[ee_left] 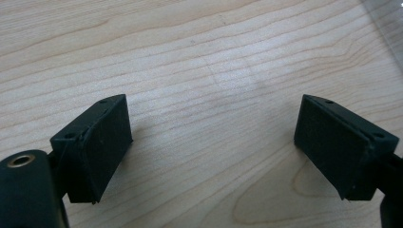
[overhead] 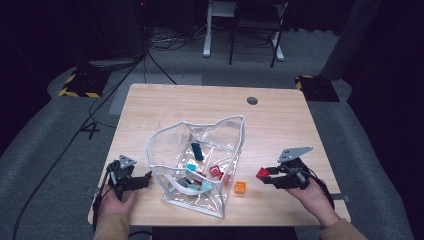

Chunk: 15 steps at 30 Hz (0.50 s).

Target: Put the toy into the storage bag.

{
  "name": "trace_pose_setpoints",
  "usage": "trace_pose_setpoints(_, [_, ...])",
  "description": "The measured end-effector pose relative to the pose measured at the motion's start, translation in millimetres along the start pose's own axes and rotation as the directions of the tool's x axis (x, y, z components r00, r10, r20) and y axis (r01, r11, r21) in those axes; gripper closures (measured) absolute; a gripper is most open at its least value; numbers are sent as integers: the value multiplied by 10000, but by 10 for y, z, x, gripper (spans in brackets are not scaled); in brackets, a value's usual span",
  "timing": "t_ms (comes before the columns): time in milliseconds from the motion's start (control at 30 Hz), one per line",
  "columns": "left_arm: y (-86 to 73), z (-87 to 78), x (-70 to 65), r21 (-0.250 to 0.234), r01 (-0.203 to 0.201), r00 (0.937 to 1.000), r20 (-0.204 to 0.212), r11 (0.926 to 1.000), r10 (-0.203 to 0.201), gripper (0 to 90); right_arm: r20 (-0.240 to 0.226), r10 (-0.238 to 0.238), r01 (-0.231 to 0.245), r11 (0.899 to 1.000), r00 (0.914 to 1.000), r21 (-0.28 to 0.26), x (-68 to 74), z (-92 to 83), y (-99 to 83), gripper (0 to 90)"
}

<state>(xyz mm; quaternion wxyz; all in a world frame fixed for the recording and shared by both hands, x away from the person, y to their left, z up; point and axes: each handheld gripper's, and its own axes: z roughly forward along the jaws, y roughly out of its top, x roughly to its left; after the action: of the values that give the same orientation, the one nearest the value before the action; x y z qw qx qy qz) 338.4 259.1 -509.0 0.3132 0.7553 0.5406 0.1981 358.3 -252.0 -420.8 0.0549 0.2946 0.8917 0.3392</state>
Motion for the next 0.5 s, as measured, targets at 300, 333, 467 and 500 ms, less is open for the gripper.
trace_pose_setpoints(300, [0, 0, -1, 1, -3, 10000, -3, 10000, 3, 125, 42, -470, 470, 9989, 9989, -65, -5, -260, 247, 586])
trace_pose_setpoints(333, [0, 0, -1, 3, -2, 10000, -3, 10000, 2, 125, -9, -514, 514, 9986, 9987, -104, -5, -281, 277, 585])
trace_pose_setpoints(467, [0, 0, 0, -1, -1, 10000, -2, 10000, 1, 124, 142, -633, 634, 9980, 9979, -60, -1, -353, 386, 586])
trace_pose_setpoints(500, [0, 0, -1, 7, 7, 10000, 7, 10000, -7, 125, 209, -655, 656, 9978, 9976, -39, -1, -364, 405, 586])
